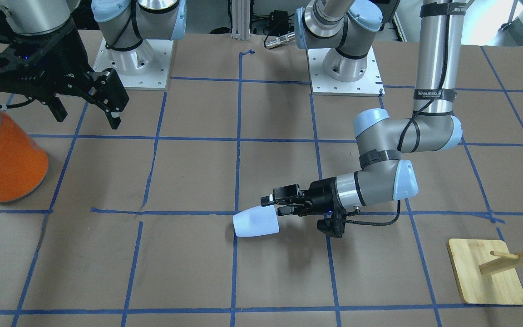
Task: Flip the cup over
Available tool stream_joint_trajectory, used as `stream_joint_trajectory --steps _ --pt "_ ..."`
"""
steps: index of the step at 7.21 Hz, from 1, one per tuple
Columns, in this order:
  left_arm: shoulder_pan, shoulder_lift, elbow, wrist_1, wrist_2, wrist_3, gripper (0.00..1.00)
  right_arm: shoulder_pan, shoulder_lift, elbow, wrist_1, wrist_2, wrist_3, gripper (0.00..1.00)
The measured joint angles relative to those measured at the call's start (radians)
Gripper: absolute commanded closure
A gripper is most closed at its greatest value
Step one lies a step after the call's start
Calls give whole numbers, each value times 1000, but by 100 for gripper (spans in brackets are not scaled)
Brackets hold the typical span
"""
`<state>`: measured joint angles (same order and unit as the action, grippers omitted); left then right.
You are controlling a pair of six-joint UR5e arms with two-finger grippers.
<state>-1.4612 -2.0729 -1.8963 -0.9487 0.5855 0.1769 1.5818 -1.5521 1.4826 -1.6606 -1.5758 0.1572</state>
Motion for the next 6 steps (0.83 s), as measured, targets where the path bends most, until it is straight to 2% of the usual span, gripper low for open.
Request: stream_joint_trajectory --steps 1,4,5,6 --pt "-5 -10 3 9 3 0 21 7 1 1 -5 3 -4 0" --pt "-27 -27 23 19 -1 -1 95 11 1 2 -36 43 -8 0" --pt "-29 -28 29 21 -1 -2 100 11 1 4 -44 45 -12 0" --pt "-29 -28 36 22 -2 -8 100 11 1 6 -47 46 -14 0"
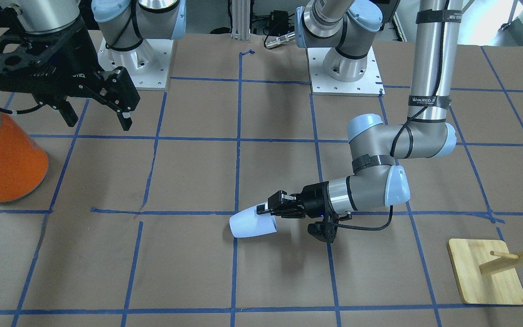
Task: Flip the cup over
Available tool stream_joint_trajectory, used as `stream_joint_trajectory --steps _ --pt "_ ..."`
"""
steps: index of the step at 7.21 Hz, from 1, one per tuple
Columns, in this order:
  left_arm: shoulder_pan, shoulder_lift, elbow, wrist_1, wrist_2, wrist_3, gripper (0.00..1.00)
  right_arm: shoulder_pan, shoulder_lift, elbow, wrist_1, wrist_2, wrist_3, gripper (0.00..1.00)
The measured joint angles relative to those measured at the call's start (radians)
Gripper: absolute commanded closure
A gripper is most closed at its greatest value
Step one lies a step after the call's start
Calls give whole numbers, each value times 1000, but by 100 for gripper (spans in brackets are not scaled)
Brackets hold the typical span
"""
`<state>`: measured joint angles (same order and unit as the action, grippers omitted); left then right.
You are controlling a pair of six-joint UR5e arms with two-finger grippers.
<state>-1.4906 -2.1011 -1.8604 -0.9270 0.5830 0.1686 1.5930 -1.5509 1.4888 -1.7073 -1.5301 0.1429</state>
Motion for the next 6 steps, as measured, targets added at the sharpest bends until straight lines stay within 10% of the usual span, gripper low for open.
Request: stream_joint_trajectory --steps 6 --pt "-4 103 48 5 13 -320 100 0 0 3 -2 -4 -2 0"
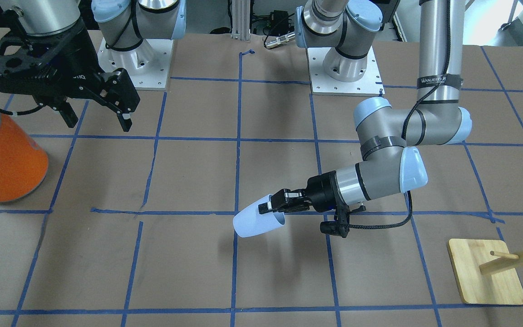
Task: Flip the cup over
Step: 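Lift the cup with the left gripper and turn it upright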
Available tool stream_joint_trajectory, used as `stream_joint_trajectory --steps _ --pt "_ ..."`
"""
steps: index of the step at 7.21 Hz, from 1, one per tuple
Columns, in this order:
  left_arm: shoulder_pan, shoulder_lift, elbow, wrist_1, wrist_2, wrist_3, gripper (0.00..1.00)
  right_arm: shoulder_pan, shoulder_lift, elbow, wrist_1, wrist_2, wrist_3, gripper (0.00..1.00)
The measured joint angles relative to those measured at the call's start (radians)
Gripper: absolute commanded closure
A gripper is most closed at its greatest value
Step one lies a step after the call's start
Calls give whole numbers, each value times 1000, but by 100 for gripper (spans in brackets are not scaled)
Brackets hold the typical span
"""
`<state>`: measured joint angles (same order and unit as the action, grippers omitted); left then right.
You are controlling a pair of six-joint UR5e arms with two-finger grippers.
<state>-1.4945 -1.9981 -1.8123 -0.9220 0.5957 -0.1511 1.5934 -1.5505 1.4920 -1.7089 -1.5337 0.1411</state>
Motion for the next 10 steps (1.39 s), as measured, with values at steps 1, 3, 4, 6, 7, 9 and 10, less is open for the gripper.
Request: stream_joint_trajectory --steps 1,3,4,6,7,9,10 --pt "2 26 24 -4 71 -30 100 0 0 0 0 1 0 0" --pt "6 61 73 -26 366 4 100 0 0 0 0 0 0 0" --pt "7 67 95 -49 525 79 100 0 0 1 0 1 0 0" --pt "8 53 170 -118 854 261 100 -1 0 1 0 0 0 0" --pt "8 33 203 -132 976 347 100 -2 0 1 0 0 0 0" --pt "8 -9 240 -135 1074 437 100 0 1 1 0 0 0 0" --pt "8 -29 249 -132 1084 449 100 0 1 1 0 0 0 0"
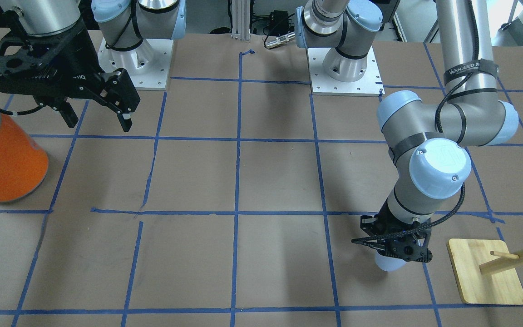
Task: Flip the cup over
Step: 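Lift the cup with the left gripper and turn it upright, then set the upright cup down and open the left gripper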
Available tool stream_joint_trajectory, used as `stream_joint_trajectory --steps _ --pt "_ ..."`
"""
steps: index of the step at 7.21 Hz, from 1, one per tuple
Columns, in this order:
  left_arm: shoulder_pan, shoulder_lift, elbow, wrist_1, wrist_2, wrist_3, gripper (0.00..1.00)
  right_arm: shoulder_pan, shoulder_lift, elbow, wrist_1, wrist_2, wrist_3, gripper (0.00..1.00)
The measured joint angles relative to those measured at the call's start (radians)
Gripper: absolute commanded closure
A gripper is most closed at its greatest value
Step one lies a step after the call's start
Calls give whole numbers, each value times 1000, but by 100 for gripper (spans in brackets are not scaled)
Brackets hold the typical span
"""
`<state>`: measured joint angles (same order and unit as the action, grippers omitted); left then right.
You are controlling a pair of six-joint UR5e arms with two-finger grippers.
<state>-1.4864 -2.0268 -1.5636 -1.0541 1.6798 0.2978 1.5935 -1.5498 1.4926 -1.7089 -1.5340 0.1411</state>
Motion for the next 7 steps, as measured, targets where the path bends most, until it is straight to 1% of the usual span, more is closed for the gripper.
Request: stream_joint_trajectory --steps 1,2,3,4,5,7 --pt "0 -15 7 2 2 10 100 0 0 0 0 0 0 0" --pt "0 -23 14 3 3 26 85 0 -1 0 0 0 0 0" --pt "-1 -27 18 3 3 37 51 0 -1 -1 0 0 0 0" --pt "-2 -30 19 3 1 40 38 0 -1 -1 0 0 0 0" --pt "-3 -30 19 3 0 41 37 0 -1 -1 0 0 0 0" --pt "-6 -22 20 2 -1 39 30 0 0 0 0 1 0 0"
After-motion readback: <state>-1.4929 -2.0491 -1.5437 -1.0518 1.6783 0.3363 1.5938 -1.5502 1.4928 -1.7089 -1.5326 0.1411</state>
